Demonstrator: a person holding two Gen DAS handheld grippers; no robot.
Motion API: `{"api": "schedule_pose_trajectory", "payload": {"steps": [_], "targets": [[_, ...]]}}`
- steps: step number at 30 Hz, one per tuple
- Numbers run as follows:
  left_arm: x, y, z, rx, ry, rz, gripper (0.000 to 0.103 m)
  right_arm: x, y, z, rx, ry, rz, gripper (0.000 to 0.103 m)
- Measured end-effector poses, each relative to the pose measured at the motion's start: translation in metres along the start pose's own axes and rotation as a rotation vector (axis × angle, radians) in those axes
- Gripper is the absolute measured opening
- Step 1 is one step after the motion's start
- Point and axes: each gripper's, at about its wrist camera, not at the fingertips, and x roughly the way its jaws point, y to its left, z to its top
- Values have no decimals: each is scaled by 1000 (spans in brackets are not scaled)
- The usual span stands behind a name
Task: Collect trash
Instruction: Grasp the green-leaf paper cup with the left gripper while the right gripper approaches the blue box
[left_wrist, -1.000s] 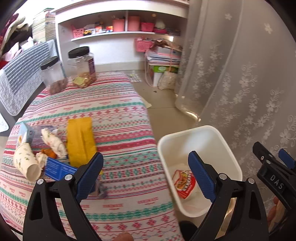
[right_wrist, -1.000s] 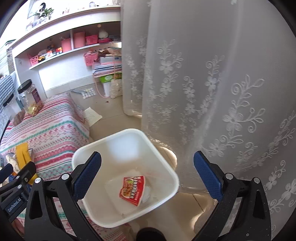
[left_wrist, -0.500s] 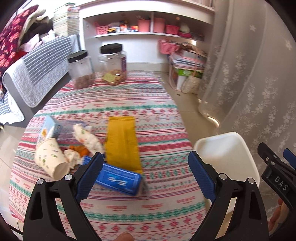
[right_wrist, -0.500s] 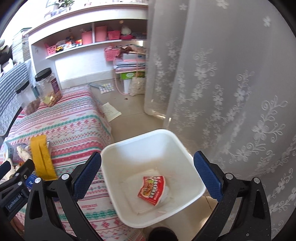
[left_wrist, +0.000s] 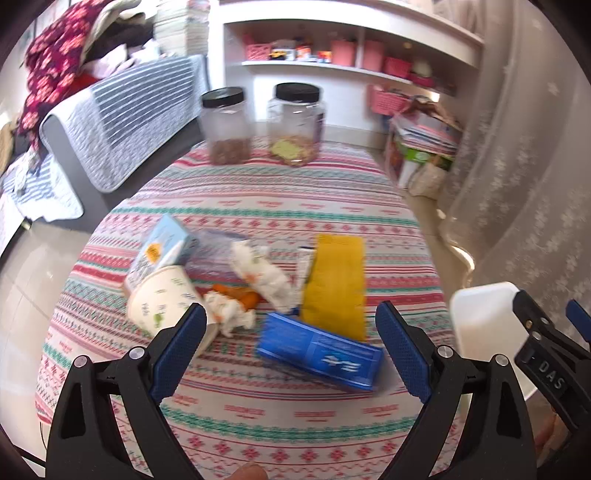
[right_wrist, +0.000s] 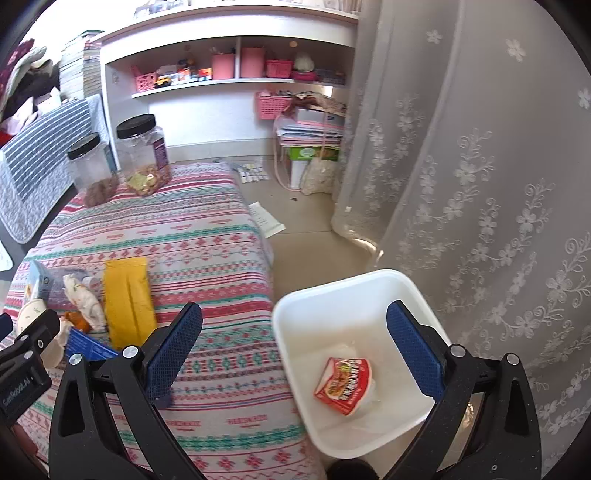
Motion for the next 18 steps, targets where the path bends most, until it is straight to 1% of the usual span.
{"api": "schedule_pose_trajectory", "payload": {"steps": [5, 7, 12, 14, 18], "targets": [[16, 33, 1, -80, 49, 66, 90, 2, 20, 1, -22, 8, 27, 96], [25, 50, 0, -127, 78, 96, 90, 2, 28, 1, -30, 9, 40, 96], [40, 82, -3, -221, 120, 143, 90, 5, 51, 3, -49, 16, 74, 96], [45, 92, -5, -257, 136, 147, 90, 6, 59, 2, -59, 19, 85, 96], [59, 111, -9, -349, 178, 127, 90, 10, 80, 1, -93, 28, 113, 96]]}}
